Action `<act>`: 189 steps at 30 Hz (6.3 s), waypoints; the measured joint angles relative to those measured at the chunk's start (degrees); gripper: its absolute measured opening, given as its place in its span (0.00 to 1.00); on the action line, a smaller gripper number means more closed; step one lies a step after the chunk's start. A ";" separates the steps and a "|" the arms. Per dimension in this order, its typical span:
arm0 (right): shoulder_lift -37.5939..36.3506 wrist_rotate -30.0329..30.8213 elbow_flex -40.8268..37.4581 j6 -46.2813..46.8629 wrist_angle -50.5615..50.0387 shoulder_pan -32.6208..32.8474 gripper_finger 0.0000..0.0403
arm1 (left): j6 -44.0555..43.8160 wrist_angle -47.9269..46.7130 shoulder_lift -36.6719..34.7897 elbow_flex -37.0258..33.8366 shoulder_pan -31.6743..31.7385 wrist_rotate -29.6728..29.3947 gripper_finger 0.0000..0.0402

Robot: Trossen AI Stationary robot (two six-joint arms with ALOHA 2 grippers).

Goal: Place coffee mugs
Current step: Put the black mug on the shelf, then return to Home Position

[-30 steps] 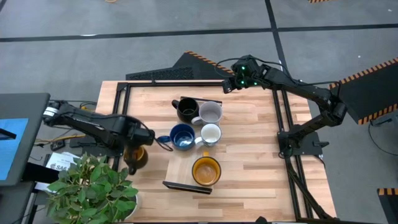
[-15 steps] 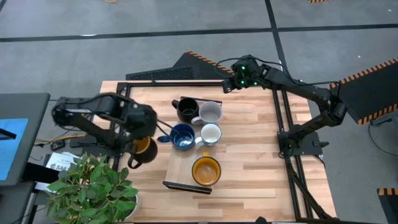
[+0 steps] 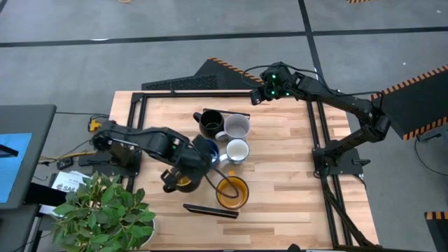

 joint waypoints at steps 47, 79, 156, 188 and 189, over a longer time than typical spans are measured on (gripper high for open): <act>0.00 -0.44 0.00 -1.68 -0.87 0.00 0.06 | -9.50 4.11 5.93 1.86 1.35 7.45 0.49; 4.45 -1.54 -0.07 -1.46 -0.07 3.02 0.06 | -31.47 77.66 -58.09 -64.52 11.35 -14.76 0.15; -63.73 -7.02 -34.21 -8.38 3.33 20.52 0.06 | -31.05 92.31 -102.50 -119.49 11.50 4.61 0.00; -82.02 0.11 -70.38 -7.33 32.75 30.36 0.05 | -32.00 92.33 -102.50 -119.51 11.52 4.52 0.00; -82.03 0.13 -70.94 -7.38 33.66 30.36 0.05 | -32.00 92.35 -102.50 -119.51 11.52 4.50 0.00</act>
